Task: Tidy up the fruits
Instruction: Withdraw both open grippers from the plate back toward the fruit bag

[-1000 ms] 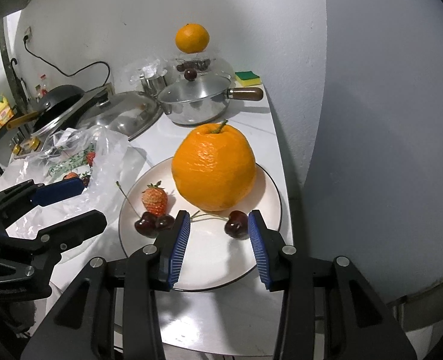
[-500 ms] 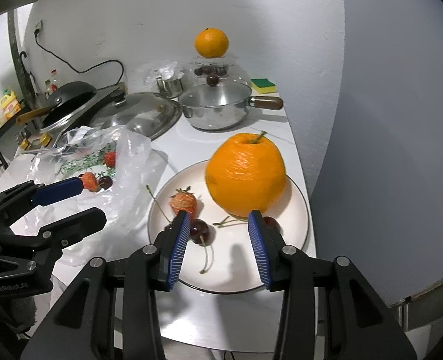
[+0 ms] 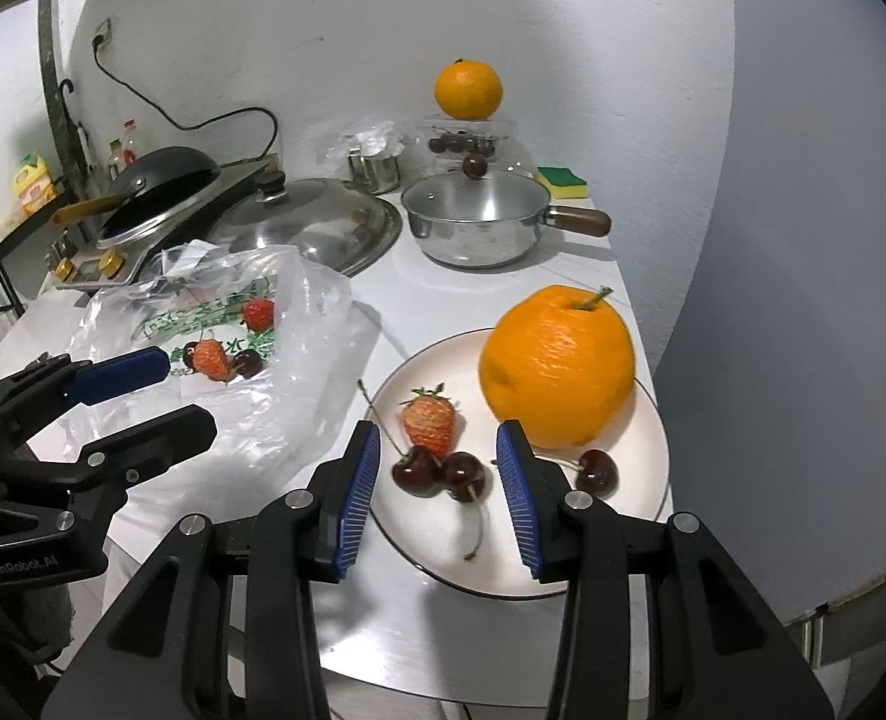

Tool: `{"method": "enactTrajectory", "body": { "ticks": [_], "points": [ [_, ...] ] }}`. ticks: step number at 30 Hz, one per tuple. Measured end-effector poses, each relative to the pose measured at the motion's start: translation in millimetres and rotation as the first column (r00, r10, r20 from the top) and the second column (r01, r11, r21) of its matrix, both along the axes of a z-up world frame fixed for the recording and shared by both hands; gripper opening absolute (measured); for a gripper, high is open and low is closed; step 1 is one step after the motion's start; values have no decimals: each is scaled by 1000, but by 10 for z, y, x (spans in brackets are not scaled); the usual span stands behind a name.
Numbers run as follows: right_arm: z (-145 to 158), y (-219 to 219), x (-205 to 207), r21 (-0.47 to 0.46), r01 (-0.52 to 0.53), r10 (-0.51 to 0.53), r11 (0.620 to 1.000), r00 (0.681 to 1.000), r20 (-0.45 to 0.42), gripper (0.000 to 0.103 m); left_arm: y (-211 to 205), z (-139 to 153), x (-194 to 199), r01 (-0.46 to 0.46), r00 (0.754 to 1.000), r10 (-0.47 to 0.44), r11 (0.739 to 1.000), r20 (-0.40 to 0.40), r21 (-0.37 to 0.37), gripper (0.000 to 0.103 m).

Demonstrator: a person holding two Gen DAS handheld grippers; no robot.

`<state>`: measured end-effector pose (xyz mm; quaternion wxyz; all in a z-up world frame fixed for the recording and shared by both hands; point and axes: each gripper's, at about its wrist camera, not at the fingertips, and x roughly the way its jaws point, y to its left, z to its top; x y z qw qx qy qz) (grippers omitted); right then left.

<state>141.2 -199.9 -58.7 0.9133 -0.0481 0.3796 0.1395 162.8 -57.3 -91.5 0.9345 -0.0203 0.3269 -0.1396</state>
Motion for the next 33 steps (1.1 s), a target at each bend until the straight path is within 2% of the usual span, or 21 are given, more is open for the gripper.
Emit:
{"method": "enactTrajectory", "body": {
  "ticks": [18,33],
  "points": [
    [40,690,-75,-54,-89,89,995,996,2,43,631,-29,-222,-83,996,84,995,14,-58,66],
    [-9,1155,-133,-74,-157,157,985,988,-10,43,1031,-112,-386,-144,989,144,987,7,-75,66]
  ]
}}
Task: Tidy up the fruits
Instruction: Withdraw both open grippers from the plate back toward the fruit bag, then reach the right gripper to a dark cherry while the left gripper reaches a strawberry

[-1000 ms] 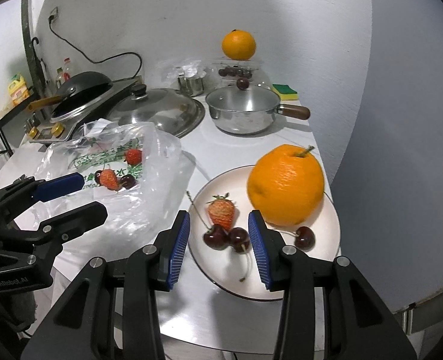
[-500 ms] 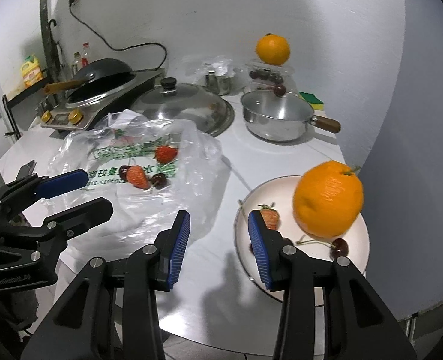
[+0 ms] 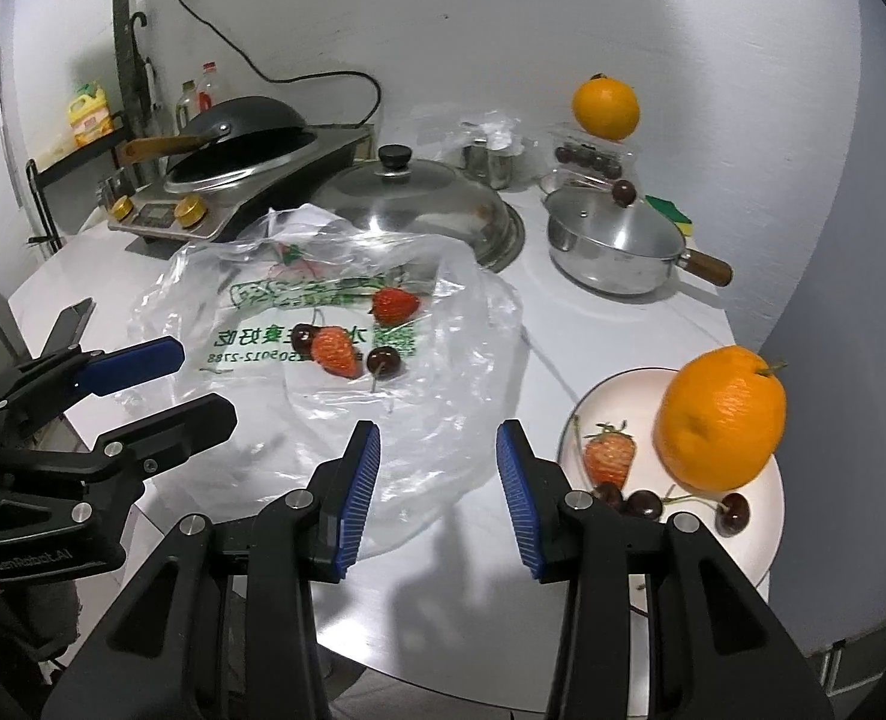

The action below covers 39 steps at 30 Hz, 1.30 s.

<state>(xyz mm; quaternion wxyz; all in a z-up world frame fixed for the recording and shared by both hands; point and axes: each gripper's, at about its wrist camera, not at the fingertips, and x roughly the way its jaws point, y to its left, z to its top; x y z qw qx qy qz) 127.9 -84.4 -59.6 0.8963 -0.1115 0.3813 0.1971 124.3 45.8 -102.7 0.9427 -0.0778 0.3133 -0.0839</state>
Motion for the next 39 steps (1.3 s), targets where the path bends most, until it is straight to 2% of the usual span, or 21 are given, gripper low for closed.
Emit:
{"method": "enactTrajectory", "body": {
  "ticks": [20,39],
  "points": [
    [-134,369,90,4,-65,65,998,997,-30,43,351,-110,-7,-70,997,70,998,-25,5,66],
    [-294,450,401,12,-76,76,997,995,-63,43,422,-234,277,-78,995,79,997,-61,10,66]
  ]
}}
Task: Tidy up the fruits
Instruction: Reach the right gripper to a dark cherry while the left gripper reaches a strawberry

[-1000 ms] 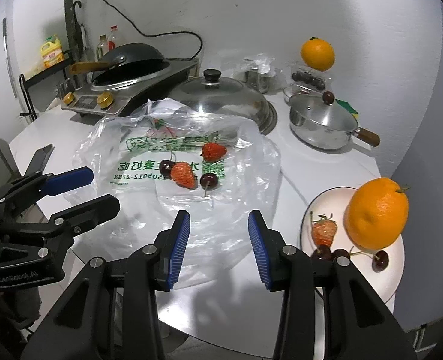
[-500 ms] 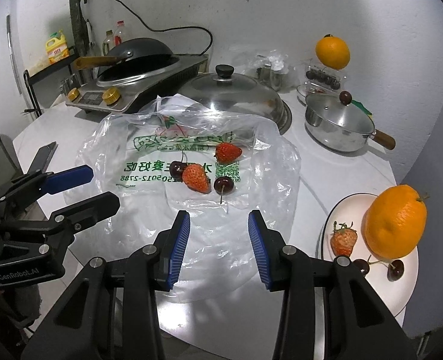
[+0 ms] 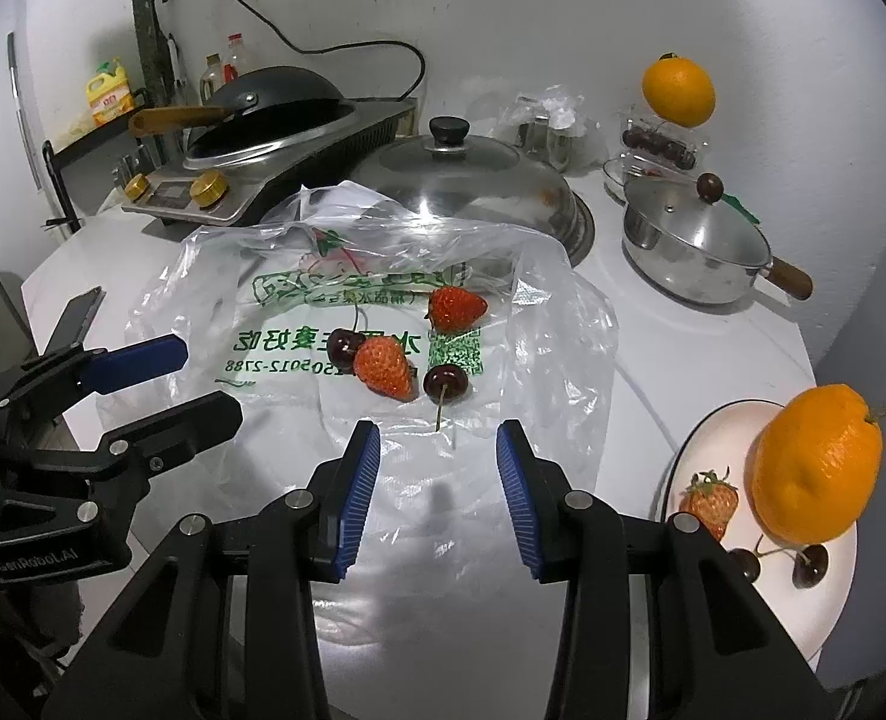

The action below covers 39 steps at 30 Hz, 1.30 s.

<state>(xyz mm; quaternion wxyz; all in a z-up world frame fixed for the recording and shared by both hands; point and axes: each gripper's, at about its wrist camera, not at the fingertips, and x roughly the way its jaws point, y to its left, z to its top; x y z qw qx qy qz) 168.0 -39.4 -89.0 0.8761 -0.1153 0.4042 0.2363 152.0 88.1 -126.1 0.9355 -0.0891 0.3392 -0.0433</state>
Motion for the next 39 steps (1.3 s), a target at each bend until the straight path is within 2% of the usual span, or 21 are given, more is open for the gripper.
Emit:
{"method": "enactTrajectory", "body": {
  "ticks": [39],
  "points": [
    [-458,276,687,-23,-15,13,1000,997,-78,43,198,-386,537,-5,997,4,1000,-83,-22,66]
  ]
}}
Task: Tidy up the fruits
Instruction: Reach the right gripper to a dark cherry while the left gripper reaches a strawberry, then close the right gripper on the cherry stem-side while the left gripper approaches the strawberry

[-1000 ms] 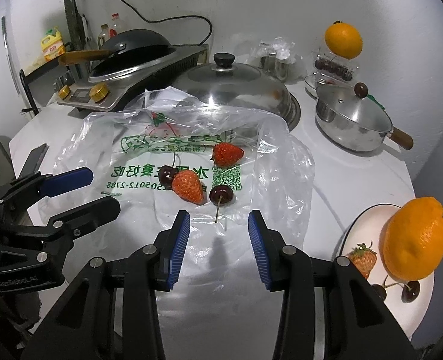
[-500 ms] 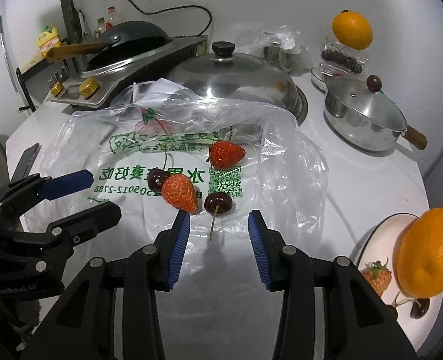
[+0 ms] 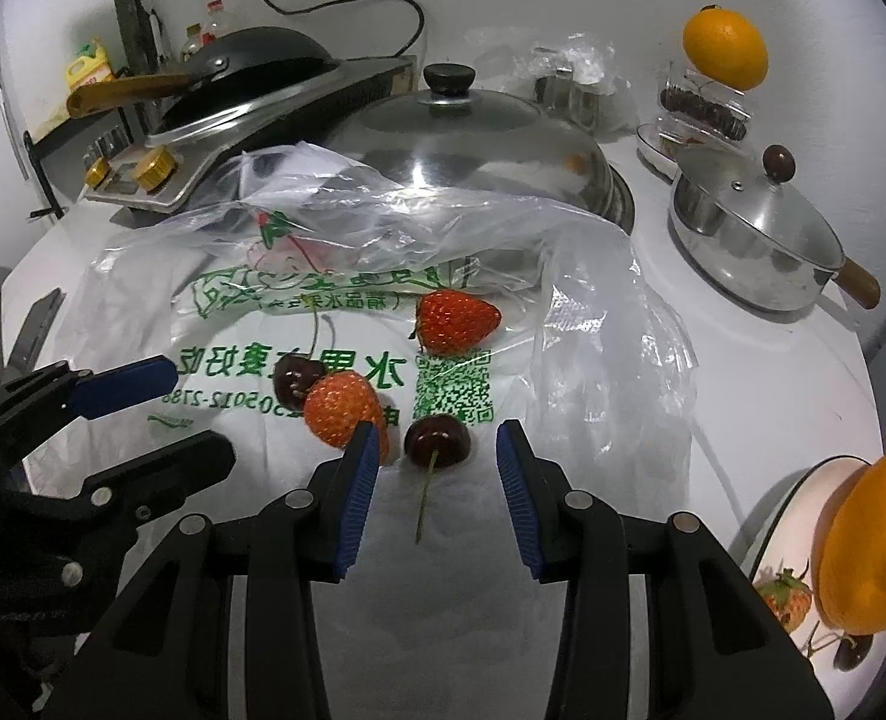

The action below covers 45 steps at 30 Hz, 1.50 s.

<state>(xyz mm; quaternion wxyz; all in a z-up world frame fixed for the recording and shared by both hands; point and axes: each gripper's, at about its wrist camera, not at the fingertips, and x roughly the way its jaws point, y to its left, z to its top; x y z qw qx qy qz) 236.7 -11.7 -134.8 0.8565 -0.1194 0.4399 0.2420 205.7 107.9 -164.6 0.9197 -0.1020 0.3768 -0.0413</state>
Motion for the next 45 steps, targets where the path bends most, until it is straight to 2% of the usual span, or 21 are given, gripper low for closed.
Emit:
{"method": "enactTrajectory", "body": {
  "ticks": [23,37,42,45],
  "points": [
    [-117,74,141,-36,6,-6,999,1000,0,41,30,-44,66,2,1000,-2,1000,-8,-4,66],
    [-129,79,90,-64,-9,9,998,1000,-4,40,34,-27,28,0,1000,0,1000,-6,-3,66],
    [-144,60,73,-32,-19,18,999,1000,-20,39,39,-14,1,-1,1000,1,1000,-4,0,66],
    [-156,77,51,-29,-39,38,999,999,-23,35,42,-9,-9,-6,1000,6,1000,-6,4,66]
  ]
}}
